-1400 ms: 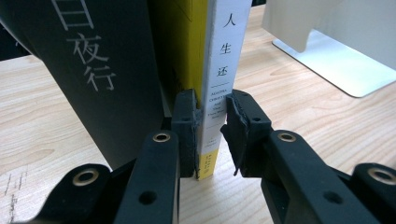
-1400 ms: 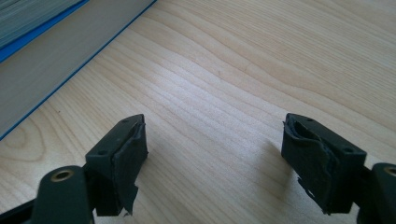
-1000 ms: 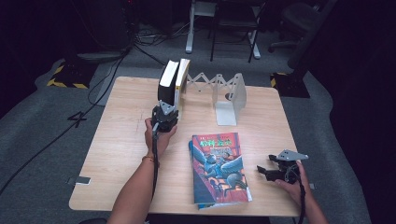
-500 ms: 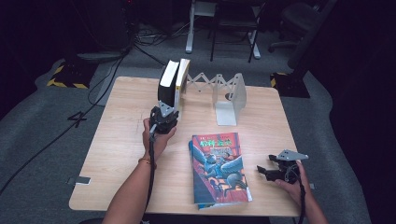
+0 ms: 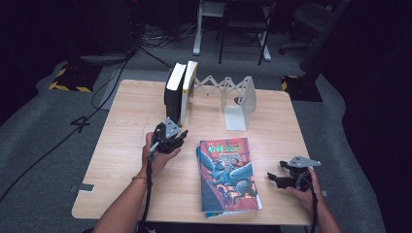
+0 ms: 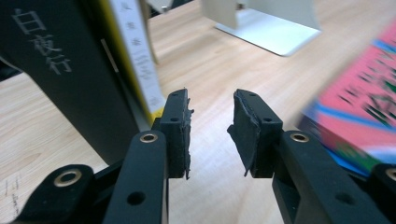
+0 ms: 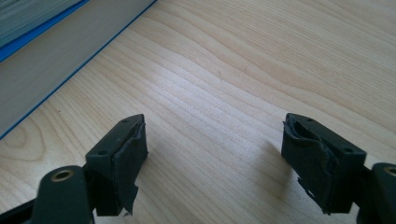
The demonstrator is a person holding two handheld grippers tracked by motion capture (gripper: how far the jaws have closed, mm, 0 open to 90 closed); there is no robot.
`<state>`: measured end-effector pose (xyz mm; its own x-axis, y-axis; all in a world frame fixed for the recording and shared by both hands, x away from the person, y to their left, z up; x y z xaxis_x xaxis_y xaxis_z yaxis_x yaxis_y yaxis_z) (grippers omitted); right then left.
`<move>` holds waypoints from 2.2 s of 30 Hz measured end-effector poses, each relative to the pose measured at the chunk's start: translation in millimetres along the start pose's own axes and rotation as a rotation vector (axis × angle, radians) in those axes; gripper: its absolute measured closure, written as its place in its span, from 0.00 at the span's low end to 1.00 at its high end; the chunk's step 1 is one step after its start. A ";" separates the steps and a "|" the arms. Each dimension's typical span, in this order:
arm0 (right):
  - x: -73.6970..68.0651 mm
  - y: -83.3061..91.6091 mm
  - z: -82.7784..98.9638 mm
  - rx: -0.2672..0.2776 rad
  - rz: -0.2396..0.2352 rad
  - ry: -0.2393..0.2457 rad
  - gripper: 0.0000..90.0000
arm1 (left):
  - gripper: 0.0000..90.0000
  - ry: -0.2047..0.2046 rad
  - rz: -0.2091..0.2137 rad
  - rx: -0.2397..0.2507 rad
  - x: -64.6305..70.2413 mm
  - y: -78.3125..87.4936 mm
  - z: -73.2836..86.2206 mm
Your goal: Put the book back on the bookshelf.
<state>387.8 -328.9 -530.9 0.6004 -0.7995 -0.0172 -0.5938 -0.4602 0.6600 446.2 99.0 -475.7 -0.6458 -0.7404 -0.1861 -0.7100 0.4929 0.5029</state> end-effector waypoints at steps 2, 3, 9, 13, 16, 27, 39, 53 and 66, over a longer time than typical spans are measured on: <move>-1.2 0.5 0.0 0.003 0.009 0.013 0.25 | 0.71 -0.040 0.029 -0.014 6.2 8.2 5.4; -1.1 0.4 0.0 0.004 0.009 0.012 0.25 | 0.71 -0.049 0.037 -0.017 8.5 10.8 7.1; -1.1 0.4 0.1 0.004 0.009 0.011 0.25 | 0.69 -0.102 0.103 -0.042 23.5 24.5 15.9; -1.4 0.6 0.0 0.003 0.011 0.013 0.25 | 0.68 -0.132 0.135 -0.057 33.6 30.4 22.3; -1.6 0.6 -0.2 0.002 0.013 0.015 0.26 | 0.66 -0.141 0.161 -0.073 40.9 33.6 29.2; -10.7 12.8 -8.5 -0.012 -0.031 0.074 0.37 | 0.58 -0.170 0.202 -0.126 58.9 45.6 54.2; -58.6 34.8 -29.1 -0.026 -0.215 0.221 0.48 | 0.44 -0.183 0.280 -0.181 80.3 59.1 76.5; -77.9 29.4 -19.7 -0.158 -0.313 0.346 0.42 | 0.32 -0.127 0.321 -0.190 85.7 60.0 83.2; -81.5 31.3 -21.8 -0.116 -0.341 0.372 0.44 | 0.27 -0.108 0.387 -0.212 81.8 56.3 83.1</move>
<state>331.9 -269.7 -492.5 0.9117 -0.4108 0.0083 -0.2805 -0.6076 0.7430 330.1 104.1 -532.8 -0.8860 -0.4625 -0.0323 -0.3451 0.6112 0.7123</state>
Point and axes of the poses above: each handheld gripper's, and its own axes: y roughly backward along the jaws, z roughly out of its underside, x roughly to its right, the point moved 4 cm from there along -y, roughly forward along the jaws, and after that the axes turned 4 degrees about -y, right-handed, at the moved point
